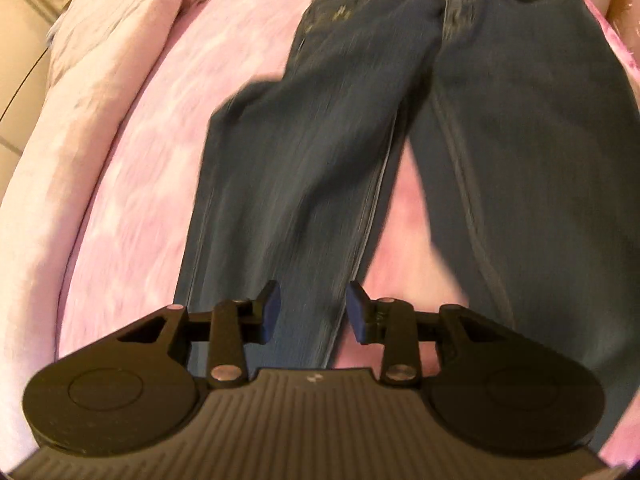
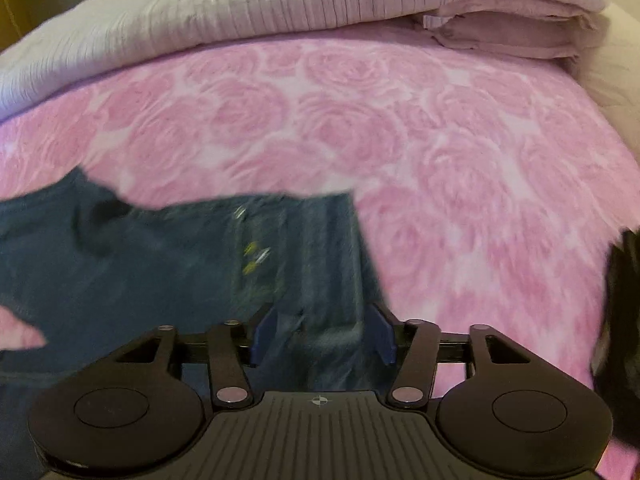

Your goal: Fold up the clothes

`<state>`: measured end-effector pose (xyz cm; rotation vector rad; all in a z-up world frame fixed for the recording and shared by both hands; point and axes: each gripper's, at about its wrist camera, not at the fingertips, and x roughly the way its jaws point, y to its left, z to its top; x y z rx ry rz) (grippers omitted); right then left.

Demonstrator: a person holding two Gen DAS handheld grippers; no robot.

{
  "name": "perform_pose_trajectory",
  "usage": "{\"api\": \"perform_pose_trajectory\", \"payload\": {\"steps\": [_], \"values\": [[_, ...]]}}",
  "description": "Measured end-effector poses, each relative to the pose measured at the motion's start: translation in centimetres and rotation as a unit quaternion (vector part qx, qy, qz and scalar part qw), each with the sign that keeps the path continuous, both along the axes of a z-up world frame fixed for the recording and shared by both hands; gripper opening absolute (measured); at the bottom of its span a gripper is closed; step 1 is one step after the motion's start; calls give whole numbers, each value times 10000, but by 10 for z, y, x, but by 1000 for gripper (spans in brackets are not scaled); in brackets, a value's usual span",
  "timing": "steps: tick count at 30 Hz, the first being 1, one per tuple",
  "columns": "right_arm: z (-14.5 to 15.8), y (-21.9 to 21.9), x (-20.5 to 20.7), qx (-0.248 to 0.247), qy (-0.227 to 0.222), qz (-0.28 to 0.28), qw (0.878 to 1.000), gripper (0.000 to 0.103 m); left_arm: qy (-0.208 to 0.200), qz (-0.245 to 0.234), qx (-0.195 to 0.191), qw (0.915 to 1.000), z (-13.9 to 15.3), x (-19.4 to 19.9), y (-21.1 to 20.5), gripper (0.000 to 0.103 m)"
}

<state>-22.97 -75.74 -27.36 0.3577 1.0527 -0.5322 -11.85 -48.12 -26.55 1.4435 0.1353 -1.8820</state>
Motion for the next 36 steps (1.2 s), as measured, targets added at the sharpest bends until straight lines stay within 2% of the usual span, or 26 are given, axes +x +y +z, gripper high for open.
{"api": "perform_pose_trajectory", "payload": {"steps": [4, 7, 8, 9, 10, 12, 18, 20, 21, 22, 24, 27, 30, 32, 36], "values": [[-27, -55, 21, 309, -237, 310, 9988, 61, 57, 201, 224, 9995, -10, -36, -23, 34], [-56, -86, 32, 1179, -471, 431, 9910, 60, 0, 436, 456, 9980, -21, -53, -33, 34], [-65, -95, 33, 1526, -561, 430, 9858, 51, -58, 491, 523, 9974, -26, -59, -37, 34], [-67, -101, 33, 1760, -640, 443, 9813, 27, -117, 547, 590, 9967, -30, -66, -42, 34], [-65, -105, 33, 1913, -706, 493, 9778, 14, -159, 587, 626, 9962, -32, -70, -45, 34], [-47, -110, 28, 1744, -892, 632, 9786, 11, -173, 669, 526, 9962, -30, -78, -51, 34], [-30, -129, 2, 1343, -1185, 64, 9838, 14, -122, 1087, 515, 9927, -35, -90, -83, 34], [-26, -135, -7, 1222, -1272, -154, 9842, 26, -143, 1157, 555, 9916, -35, -91, -85, 34], [-23, -139, -11, 1162, -1316, -263, 9841, 40, -147, 1149, 551, 9917, -31, -92, -83, 34], [-21, -142, -15, 1101, -1359, -371, 9839, 49, -148, 1121, 536, 9921, -26, -93, -79, 34], [-17, -148, -24, 978, -1445, -589, 9829, 49, -46, 1063, 526, 9929, -13, -97, -71, 35], [-18, -123, -44, 1047, -1221, -342, 9864, 49, 394, 1046, 626, 9918, 5, -108, -62, 36], [-22, -92, -65, 1159, -931, 10, 9889, 49, 776, 927, 744, 9899, 9, -130, -56, 38], [-24, -71, -79, 1233, -737, 245, 9893, 49, 875, 810, 830, 9894, 3, -146, -53, 39], [-28, -29, -106, 1376, -346, 713, 9873, 49, 823, 645, 1026, 9892, -16, -169, -45, 39]]}}
